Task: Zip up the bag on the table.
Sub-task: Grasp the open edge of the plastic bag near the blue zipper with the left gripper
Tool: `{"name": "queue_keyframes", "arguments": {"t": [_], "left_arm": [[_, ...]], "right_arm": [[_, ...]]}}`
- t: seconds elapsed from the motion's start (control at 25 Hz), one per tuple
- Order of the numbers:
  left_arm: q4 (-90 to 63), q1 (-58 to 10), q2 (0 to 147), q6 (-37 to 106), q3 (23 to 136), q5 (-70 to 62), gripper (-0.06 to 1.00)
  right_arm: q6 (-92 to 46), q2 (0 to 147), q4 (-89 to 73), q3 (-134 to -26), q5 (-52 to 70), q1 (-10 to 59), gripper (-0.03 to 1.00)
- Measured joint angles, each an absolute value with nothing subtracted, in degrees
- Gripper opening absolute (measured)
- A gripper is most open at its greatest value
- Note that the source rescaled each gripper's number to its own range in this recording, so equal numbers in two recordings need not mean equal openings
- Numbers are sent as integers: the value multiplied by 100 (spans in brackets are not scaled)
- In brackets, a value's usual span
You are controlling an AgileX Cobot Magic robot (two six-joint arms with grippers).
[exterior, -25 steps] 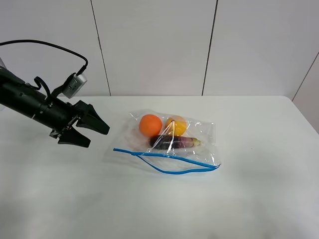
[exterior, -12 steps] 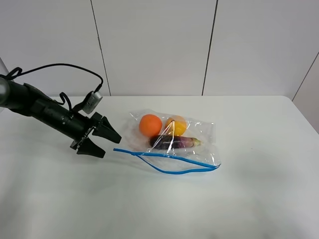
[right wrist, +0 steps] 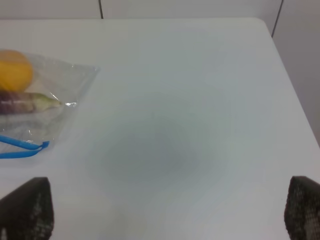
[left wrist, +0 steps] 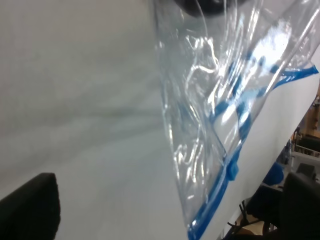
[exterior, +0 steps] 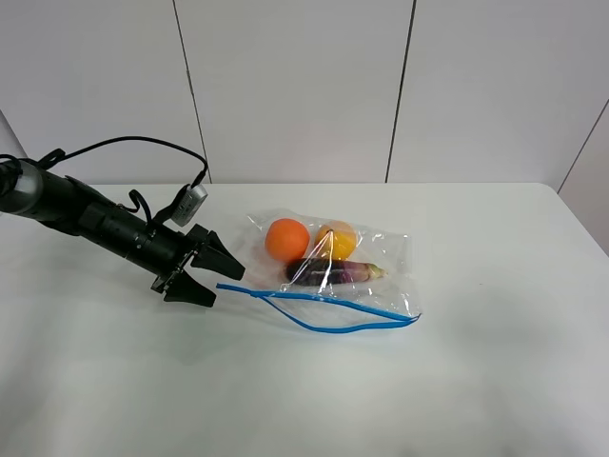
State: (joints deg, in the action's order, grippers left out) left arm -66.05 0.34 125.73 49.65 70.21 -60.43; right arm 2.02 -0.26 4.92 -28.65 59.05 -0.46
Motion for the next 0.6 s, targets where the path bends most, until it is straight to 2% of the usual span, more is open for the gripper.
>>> {"name": "queue_keyframes", "arguments": {"t": [0.12,0.4,0.6], "left_arm": [[-6646,34,12573,4985,7021,-6038,99],[-6851,34,12573,4992,7021,-6004,81],[-6661,34,12573,4938,7021,-6004,78]], "right_arm": [[202,-26,492,-2865,5905,-46,100],[202,-26,492,-2865,5905,-46,100],[202,-26,492,-2865,5905,-46,100]]}}
